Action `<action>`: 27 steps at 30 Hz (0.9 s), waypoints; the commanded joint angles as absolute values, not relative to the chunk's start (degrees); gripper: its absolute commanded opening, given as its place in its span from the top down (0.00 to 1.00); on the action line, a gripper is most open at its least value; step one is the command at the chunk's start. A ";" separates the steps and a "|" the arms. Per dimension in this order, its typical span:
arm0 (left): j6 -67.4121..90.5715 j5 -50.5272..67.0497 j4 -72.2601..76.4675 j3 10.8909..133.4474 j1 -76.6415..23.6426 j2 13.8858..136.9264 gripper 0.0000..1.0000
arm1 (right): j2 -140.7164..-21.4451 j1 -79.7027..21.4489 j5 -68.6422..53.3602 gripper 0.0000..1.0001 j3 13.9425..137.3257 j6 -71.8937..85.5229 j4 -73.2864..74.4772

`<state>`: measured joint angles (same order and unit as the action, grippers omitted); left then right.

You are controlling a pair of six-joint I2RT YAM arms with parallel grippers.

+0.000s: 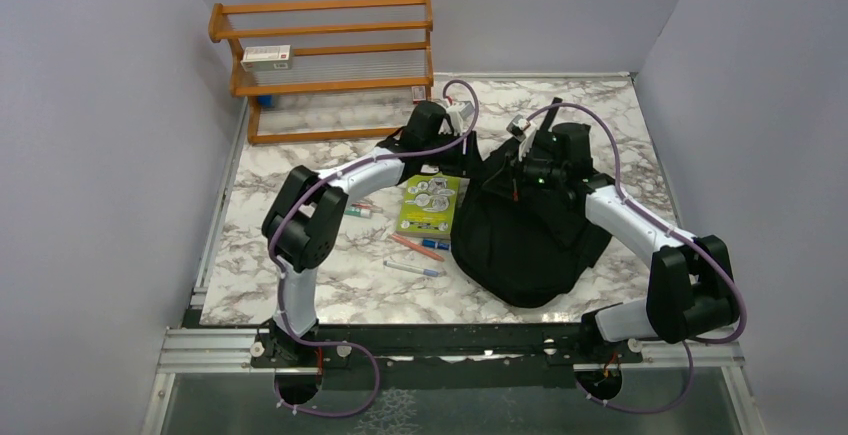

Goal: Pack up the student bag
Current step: Unzip the student bag at the center of the board.

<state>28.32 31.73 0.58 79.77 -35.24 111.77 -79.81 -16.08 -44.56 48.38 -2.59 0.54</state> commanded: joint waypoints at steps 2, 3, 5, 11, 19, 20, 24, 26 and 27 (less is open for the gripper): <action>27.37 32.37 -2.32 82.36 -36.75 114.25 0.54 | -77.92 -16.35 -46.12 0.99 48.45 -3.10 -0.09; 27.15 32.39 -2.56 82.62 -36.82 114.52 0.57 | -77.81 -16.35 -46.14 0.99 48.53 -3.08 -0.09; 26.64 32.18 -3.20 83.22 -36.80 115.04 0.67 | -77.78 -16.35 -46.16 0.99 48.75 -3.08 0.66; 24.93 31.29 -4.78 84.89 -36.57 115.85 1.00 | -77.71 -16.50 -45.68 0.99 50.09 -2.61 4.12; 22.74 29.49 -10.02 94.67 -34.86 118.70 1.00 | -75.05 -18.05 -45.03 0.99 52.03 -1.47 8.09; 22.23 29.26 -11.01 97.37 -34.81 119.39 1.00 | -74.98 -18.16 -45.22 0.99 52.39 -1.39 8.65; 20.57 28.74 -14.59 105.42 -34.57 122.82 1.00 | -75.43 -19.48 -45.53 0.99 54.50 -2.13 12.12; 20.25 28.89 -15.65 108.52 -34.19 124.54 1.00 | -75.55 -20.63 -45.40 0.99 55.19 -2.54 13.72; 20.03 28.98 -16.05 109.94 -33.93 125.41 1.00 | -75.53 -21.31 -45.19 0.99 55.40 -2.69 14.40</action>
<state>22.52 31.18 -14.15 103.46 -35.18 122.43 -76.69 -18.87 -43.24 53.06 -2.44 9.89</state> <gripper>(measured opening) 0.018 0.015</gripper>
